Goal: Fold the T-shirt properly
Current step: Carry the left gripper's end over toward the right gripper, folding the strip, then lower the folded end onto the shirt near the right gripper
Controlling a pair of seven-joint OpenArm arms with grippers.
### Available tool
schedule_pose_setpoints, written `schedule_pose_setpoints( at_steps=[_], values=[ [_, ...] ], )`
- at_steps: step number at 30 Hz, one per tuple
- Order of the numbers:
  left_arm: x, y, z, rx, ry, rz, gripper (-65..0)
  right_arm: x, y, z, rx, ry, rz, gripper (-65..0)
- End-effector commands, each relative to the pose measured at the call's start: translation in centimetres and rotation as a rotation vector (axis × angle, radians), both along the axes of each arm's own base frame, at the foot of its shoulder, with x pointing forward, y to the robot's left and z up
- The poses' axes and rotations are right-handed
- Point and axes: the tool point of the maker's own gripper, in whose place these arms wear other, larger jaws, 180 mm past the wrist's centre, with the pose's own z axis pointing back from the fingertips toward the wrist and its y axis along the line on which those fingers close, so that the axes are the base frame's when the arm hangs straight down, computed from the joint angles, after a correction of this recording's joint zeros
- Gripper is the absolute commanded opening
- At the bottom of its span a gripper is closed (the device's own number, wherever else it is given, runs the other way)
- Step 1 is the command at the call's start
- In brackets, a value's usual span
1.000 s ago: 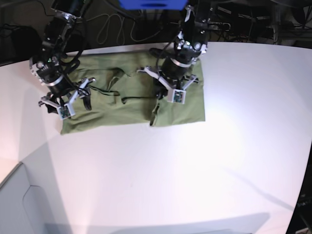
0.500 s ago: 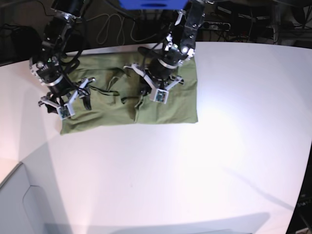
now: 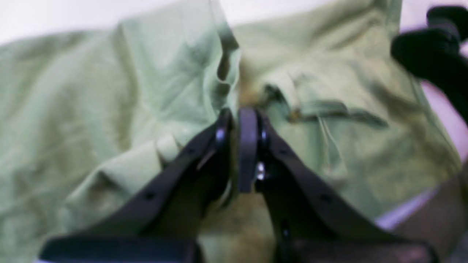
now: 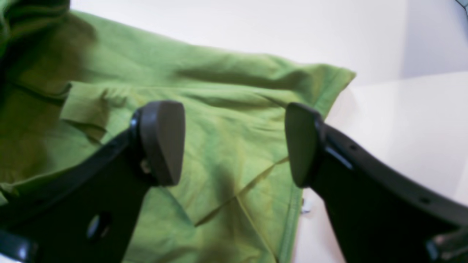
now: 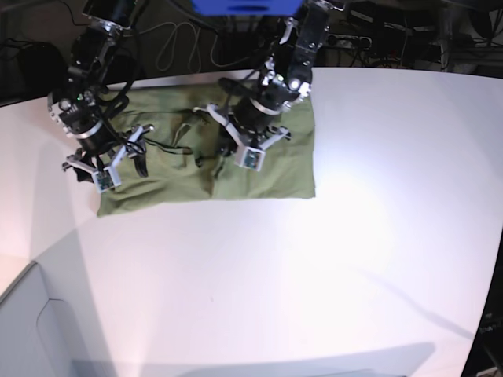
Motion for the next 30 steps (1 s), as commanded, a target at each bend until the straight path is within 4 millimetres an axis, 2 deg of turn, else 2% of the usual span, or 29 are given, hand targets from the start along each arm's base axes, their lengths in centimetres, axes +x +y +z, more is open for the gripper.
schedule_pose_setpoints(
  at_steps=[1,4,6,11,14,16,18,20,22,26,30],
  values=[
    [0.5,-0.9,1.5,-0.039,-0.041,-0.006,-57.1,0.7,0.0,1.2,0.006,-0.049,0.007,-23.6],
    [0.4,-0.9,1.5,-0.043,-0.042,-0.004,-44.3,0.7,-0.2,1.3,-0.002,-0.049,0.011,-23.6],
    [0.8,-0.8,2.9,-0.055,-0.076,0.003,-39.6,0.7,-0.3,1.3,-0.008,-0.049,0.013,-23.6],
    [1.3,0.2,6.6,-0.079,-0.164,0.029,-39.5,0.7,-0.3,1.2,-0.009,-0.047,0.014,-23.6],
    [0.9,2.5,9.0,-0.048,-0.242,0.034,-39.4,0.7,-0.3,1.3,-0.009,-0.049,0.015,-23.6],
    [1.0,4.5,9.4,-0.017,-0.267,0.060,-39.4,0.7,-0.3,1.3,-0.009,-0.049,0.015,-23.6],
    [1.6,7.4,8.5,0.033,-0.253,0.125,-39.4,0.7,-0.3,1.3,-0.009,-0.049,0.015,-23.6],
    [2.1,10.1,6.4,0.081,-0.206,0.191,-39.4,0.7,-0.2,1.2,-0.007,-0.047,0.015,-23.6],
    [2.1,11.7,4.2,0.112,-0.155,0.222,-39.4,0.7,-0.2,1.2,-0.006,-0.047,0.015,-23.6],
    [1.3,11.5,1.6,0.093,-0.075,0.217,-39.4,0.8,-0.1,1.2,-0.004,-0.047,0.014,-23.6],
    [0.6,10.0,0.7,-0.016,-0.005,0.214,-39.4,0.8,-0.1,1.3,-0.004,-0.049,0.014,-23.6]
  ],
)
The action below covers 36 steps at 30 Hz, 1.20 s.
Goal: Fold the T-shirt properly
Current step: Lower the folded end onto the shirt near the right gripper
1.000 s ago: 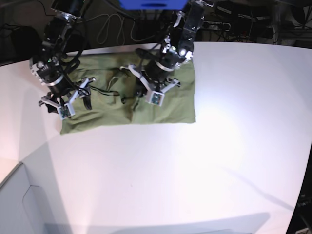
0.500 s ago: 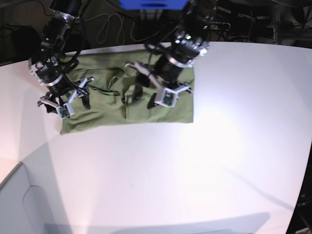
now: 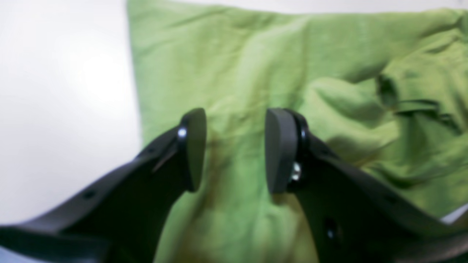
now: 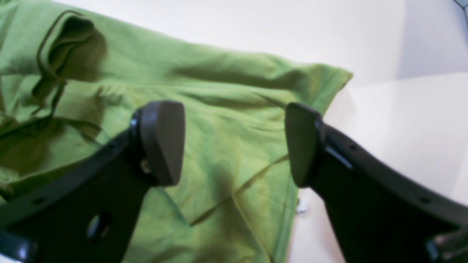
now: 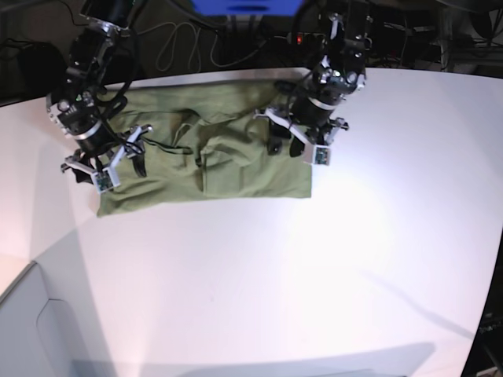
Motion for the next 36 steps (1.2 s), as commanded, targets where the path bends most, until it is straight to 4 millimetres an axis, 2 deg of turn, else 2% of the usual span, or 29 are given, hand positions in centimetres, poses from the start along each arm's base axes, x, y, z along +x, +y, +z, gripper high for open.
schedule_pose_setpoints(
  at_steps=[1,4,8,12,17,21,23,26,29,32,36],
  values=[
    [0.1,-1.3,0.7,-0.043,-0.022,-0.020,-39.4,0.8,0.1,1.2,0.008,-0.049,0.007,-23.6],
    [-1.1,-3.9,0.9,-0.092,-0.009,-0.107,-39.4,0.7,0.1,1.2,0.008,-0.047,0.007,-23.6],
    [-4.0,-8.1,0.8,-0.121,0.020,-0.289,-39.4,0.7,0.0,1.2,0.004,-0.049,0.008,-23.6],
    [-5.0,-10.0,1.6,-0.115,-0.008,-0.398,-39.4,0.7,0.0,1.2,0.004,-0.049,0.006,-23.5],
    [-4.8,-9.9,4.2,-0.121,-0.074,-0.416,-39.4,0.9,-0.2,1.4,0.004,-0.055,0.002,-23.0],
    [-4.9,-9.1,4.9,-0.097,-0.101,-0.436,-39.4,1.0,-0.3,1.6,0.001,-0.061,-0.004,-22.8],
    [-5.0,-8.6,4.6,-0.080,-0.096,-0.443,-39.4,0.9,-0.7,1.6,-0.002,-0.061,-0.014,-22.7],
    [-5.0,-7.8,4.4,-0.057,-0.093,-0.446,-39.4,0.8,-2.5,1.5,-0.004,-0.058,-0.068,-18.6],
    [-4.5,-6.6,4.2,-0.030,-0.098,-0.429,-39.4,0.6,-3.3,0.1,0.012,-0.023,-0.096,-15.1],
    [-4.0,-5.0,3.5,-0.012,-0.084,-0.378,-39.4,0.2,-3.9,-0.9,0.021,0.008,-0.113,-14.5],
    [-4.2,-4.8,1.5,-0.014,-0.027,-0.349,-39.3,-0.3,-4.0,-2.4,0.037,0.050,-0.116,-14.5]
  ],
)
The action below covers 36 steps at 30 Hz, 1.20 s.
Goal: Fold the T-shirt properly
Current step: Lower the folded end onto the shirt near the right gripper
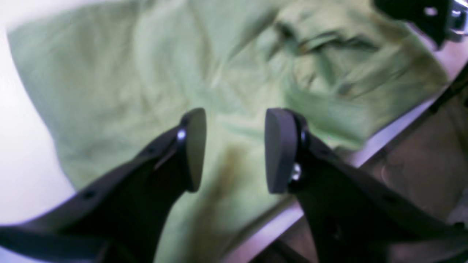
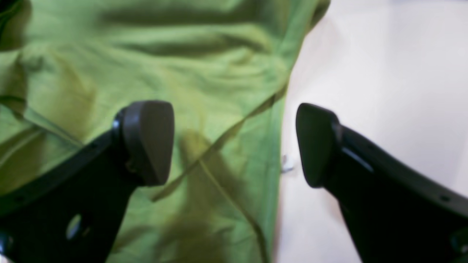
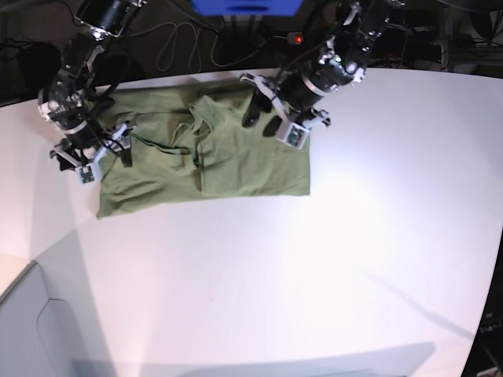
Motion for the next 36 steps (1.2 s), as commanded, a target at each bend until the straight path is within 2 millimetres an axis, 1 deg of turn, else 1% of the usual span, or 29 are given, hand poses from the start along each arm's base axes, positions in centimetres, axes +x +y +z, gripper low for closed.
schedule_pose_setpoints(
  at_steps=[1,2,4,9,13,15,19,23,27,33,34,36],
  values=[
    [0.0,-0.6,0.3,-0.027,-0.007,-0.003,-39.3,0.8,-0.1,1.0,0.007,-0.045,0.003,-14.5],
    [-0.2,-0.6,-0.2,-0.022,0.008,-0.003,-39.3,0.8,-0.1,0.8,0.011,-0.039,0.003,-14.5],
    [-0.6,-1.4,-0.8,-0.029,0.025,-0.015,-39.3,0.7,0.0,0.5,0.015,-0.032,0.002,-14.5],
    [-1.7,-1.7,-2.5,-0.009,0.073,-0.038,-39.2,0.6,-0.1,0.2,0.018,-0.025,0.000,-14.5],
    [-1.8,-1.8,-3.8,0.005,0.102,-0.046,-39.3,0.6,-0.1,0.2,0.018,-0.025,0.000,-14.5],
    [-1.9,-1.7,-4.2,0.009,0.110,-0.046,-39.3,0.6,-0.1,0.2,0.018,-0.025,0.000,-14.5],
    [-1.9,-1.8,-4.0,0.006,0.108,-0.047,-39.3,0.4,0.0,0.0,0.020,-0.018,-0.001,-14.5],
    [-1.9,-1.9,-3.9,0.002,0.106,-0.047,-39.3,-0.2,0.2,-1.5,0.048,0.023,-0.006,-14.5],
    [-2.0,-1.9,-3.9,0.001,0.108,-0.047,-39.3,-0.6,0.4,-2.6,0.065,0.053,-0.009,-14.5],
    [-2.1,-1.9,-4.0,0.003,0.111,-0.047,-39.4,-1.1,0.5,-2.8,0.065,0.064,-0.004,-15.1],
    [-2.1,-1.8,-4.0,0.003,0.110,-0.046,-39.4,-1.1,0.6,-2.8,0.065,0.064,-0.003,-16.1],
    [-2.0,-1.7,-4.0,0.005,0.109,-0.042,-39.4,-1.2,0.6,-2.9,0.066,0.066,0.000,-21.9]
  ],
)
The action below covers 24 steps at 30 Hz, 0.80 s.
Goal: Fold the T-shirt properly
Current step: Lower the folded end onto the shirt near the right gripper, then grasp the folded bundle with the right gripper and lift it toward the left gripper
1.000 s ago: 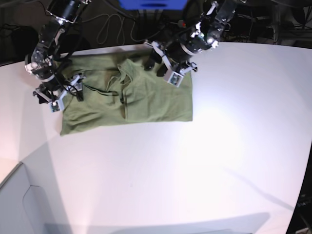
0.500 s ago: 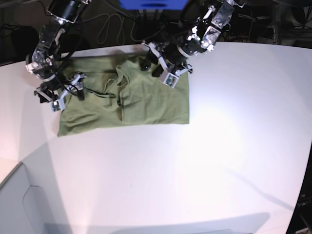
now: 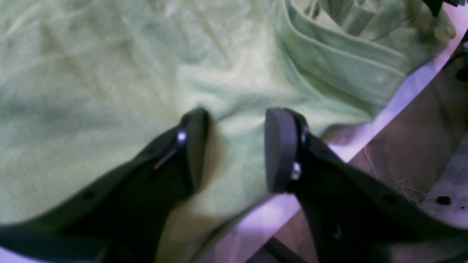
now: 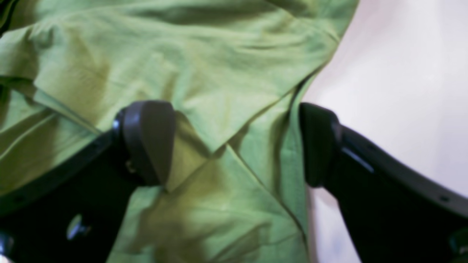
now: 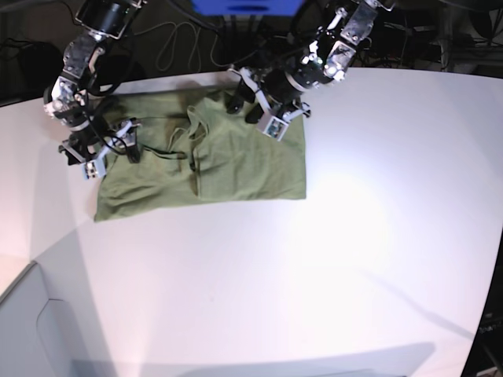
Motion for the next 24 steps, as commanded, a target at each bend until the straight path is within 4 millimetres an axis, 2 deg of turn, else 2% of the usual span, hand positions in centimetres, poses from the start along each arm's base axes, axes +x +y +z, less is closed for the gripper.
schedule_pose_setpoints(
  at_steps=[1,5,8,12,14,16,21,24],
  values=[
    [-0.3,0.1,0.0,0.010,0.013,-0.003,-39.4,-0.4,-0.1,-0.3,-0.014,0.029,0.009,-26.0],
    [-0.1,0.1,0.0,0.010,0.008,-0.003,-39.4,-0.4,-0.1,-0.3,-0.013,0.029,0.008,-47.0],
    [0.0,0.1,0.1,0.011,0.007,-0.001,-39.4,-0.5,0.0,-0.4,-0.010,0.029,0.008,-65.0],
    [0.1,0.1,0.2,0.008,0.002,0.002,-39.4,0.0,0.1,0.1,-0.011,0.014,0.011,-64.8],
    [0.6,-0.1,1.2,-0.005,-0.023,0.002,-39.4,0.3,0.6,0.2,-0.008,0.008,0.024,-64.9],
    [1.0,-0.4,2.7,-0.023,-0.061,-0.001,-39.3,0.6,1.3,0.5,-0.010,-0.002,0.048,-64.9],
    [2.0,-1.2,6.7,-0.075,-0.154,-0.006,-39.0,1.8,2.7,3.3,-0.048,-0.079,0.109,-64.9],
    [2.9,-0.4,8.5,-0.087,-0.202,0.026,-39.0,2.1,3.7,4.4,-0.067,-0.105,0.143,-64.9]
  ],
)
